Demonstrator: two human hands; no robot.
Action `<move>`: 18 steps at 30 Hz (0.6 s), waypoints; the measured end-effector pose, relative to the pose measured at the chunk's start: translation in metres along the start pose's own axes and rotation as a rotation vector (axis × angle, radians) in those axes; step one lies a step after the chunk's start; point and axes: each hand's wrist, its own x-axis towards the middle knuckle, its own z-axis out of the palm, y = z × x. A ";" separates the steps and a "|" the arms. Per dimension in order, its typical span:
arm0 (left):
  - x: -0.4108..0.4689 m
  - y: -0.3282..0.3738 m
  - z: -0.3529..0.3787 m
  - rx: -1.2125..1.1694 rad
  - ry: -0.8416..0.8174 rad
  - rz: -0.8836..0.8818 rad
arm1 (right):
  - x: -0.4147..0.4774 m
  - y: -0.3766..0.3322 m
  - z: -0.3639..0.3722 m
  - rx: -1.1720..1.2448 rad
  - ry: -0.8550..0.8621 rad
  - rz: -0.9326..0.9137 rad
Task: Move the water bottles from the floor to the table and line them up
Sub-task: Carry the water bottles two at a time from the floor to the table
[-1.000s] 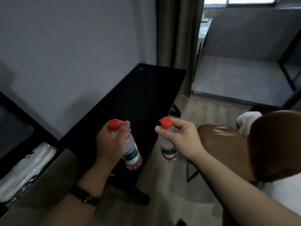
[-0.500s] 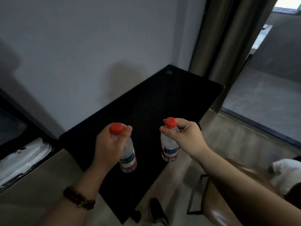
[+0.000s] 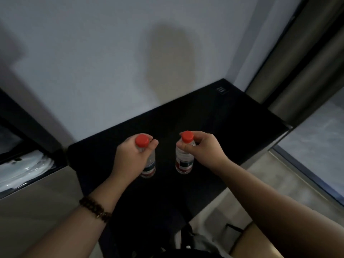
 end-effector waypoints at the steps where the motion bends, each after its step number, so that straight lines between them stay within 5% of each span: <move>1: 0.005 -0.003 0.004 0.032 0.002 -0.027 | 0.011 0.002 0.000 -0.008 -0.036 0.002; 8: 0.047 -0.023 0.019 0.197 -0.077 -0.287 | 0.099 0.020 0.018 -0.104 -0.239 -0.002; 18: 0.101 -0.050 0.024 0.320 0.068 -0.458 | 0.210 0.040 0.064 -0.106 -0.395 0.048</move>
